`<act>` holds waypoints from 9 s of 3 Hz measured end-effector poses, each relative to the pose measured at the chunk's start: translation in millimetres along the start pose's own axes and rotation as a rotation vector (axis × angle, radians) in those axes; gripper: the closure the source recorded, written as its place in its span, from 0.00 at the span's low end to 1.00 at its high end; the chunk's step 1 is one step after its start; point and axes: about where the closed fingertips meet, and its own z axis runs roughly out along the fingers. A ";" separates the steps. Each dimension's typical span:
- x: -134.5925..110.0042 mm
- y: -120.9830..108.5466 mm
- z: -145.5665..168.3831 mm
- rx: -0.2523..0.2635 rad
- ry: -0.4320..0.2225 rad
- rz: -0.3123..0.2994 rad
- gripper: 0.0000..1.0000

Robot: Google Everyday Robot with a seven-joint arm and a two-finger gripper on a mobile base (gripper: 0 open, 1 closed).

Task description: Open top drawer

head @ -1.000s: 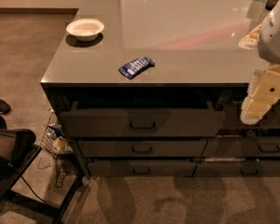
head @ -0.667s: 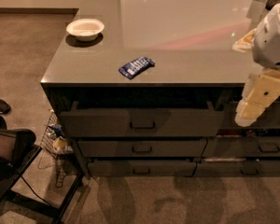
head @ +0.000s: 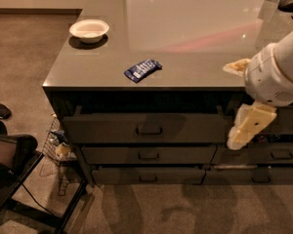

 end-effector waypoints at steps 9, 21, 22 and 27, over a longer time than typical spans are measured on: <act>26.1 -33.6 276.6 -0.035 0.151 -0.185 0.07; 43.4 -12.7 311.4 -0.133 0.173 -0.105 0.59; 43.4 -12.6 311.4 -0.133 0.173 -0.105 0.36; 49.5 2.0 307.9 -0.158 0.189 -0.084 0.41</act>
Offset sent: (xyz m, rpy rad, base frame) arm 0.0197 0.0583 -0.1239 0.1295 -0.1507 0.1558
